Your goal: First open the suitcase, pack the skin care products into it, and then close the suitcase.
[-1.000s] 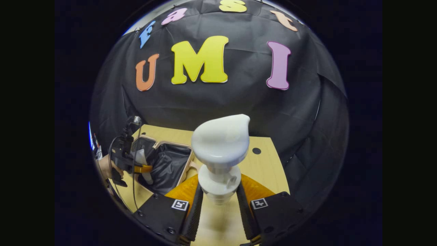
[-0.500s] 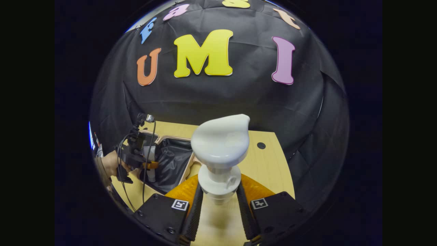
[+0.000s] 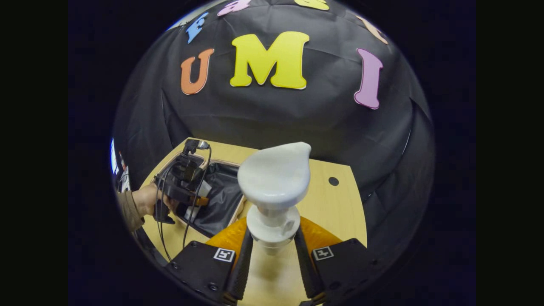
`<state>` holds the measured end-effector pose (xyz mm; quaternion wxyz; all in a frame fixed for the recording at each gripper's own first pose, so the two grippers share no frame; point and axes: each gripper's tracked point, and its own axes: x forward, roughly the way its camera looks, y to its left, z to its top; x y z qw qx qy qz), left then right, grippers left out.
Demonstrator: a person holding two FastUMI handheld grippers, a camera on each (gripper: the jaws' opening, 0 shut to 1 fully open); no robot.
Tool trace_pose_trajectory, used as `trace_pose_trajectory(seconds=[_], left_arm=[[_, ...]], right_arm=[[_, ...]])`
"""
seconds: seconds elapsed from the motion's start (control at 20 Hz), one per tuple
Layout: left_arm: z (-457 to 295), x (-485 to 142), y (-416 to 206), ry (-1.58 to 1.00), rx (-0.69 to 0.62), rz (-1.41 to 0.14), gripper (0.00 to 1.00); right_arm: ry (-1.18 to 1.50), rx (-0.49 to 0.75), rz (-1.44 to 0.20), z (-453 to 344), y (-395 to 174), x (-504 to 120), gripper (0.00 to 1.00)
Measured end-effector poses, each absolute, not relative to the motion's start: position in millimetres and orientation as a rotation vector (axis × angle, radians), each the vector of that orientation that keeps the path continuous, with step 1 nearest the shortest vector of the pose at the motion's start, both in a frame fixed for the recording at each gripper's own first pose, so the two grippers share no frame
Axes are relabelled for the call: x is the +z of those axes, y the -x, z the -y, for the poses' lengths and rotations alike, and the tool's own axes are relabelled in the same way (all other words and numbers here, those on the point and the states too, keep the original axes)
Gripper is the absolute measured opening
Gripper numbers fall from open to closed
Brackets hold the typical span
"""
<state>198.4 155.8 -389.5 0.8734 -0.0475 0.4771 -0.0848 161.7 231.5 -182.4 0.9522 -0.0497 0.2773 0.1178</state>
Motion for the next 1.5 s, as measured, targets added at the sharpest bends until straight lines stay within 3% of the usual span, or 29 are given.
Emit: trace_pose_trajectory(seconds=[0.05,0.15,0.2,0.3,0.35,0.4,0.45,0.5,0.6,0.95,1.3,1.5], left_arm=[[-154.5,-387.0,-199.0,0.107,-0.178,-0.983,0.41],[-148.8,-383.9,-197.0,0.137,-0.191,-0.972,0.33],[-147.2,-381.8,-193.5,0.146,-0.201,-0.979,0.54],[-142.4,-373.2,-188.2,0.144,-0.23,-0.967,0.54],[-145.2,-364.8,-187.5,0.128,-0.228,-0.94,0.7],[-149.9,-353.5,-185.7,0.114,-0.222,-0.903,0.65],[-155.3,-340.7,-184.1,0.106,-0.219,-0.86,0.8],[-159.9,-325.7,-180.4,0.106,-0.221,-0.814,0.81],[-176.1,-293.9,-172.7,0.096,-0.205,-0.704,1.0],[-222.8,-201.7,-123.8,0.011,-0.138,-0.426,1.0],[-252.6,-140.6,-79.2,-0.036,-0.08,-0.199,0.99],[-268.9,-123.0,-62.3,-0.028,-0.057,-0.131,0.99]], right_arm=[[0.104,0.258,-0.58,-239.2,-163.4,-188.4,0.49],[0.118,0.296,-0.598,-257.3,-173.8,-194.5,0.49],[0.12,0.31,-0.605,-266.6,-180.3,-195.8,0.47],[0.107,0.336,-0.617,-288.1,-191.5,-195.8,0.49],[0.101,0.358,-0.619,-300.1,-196.4,-195.2,0.49],[0.098,0.378,-0.622,-312.3,-201.1,-194.0,0.49],[0.094,0.392,-0.62,-323.5,-208.1,-192.5,0.49],[0.088,0.398,-0.617,-334.3,-216.0,-189.4,0.49],[0.079,0.412,-0.625,-354.0,-226.6,-192.2,0.49],[0.145,0.462,-0.763,-419.4,-228.9,-265.2,0.49],[0.13,0.422,-0.953,-437.1,-200.2,-330.6,0.49],[0.055,0.339,-1.021,-440.2,-198.4,-339.3,0.49]])
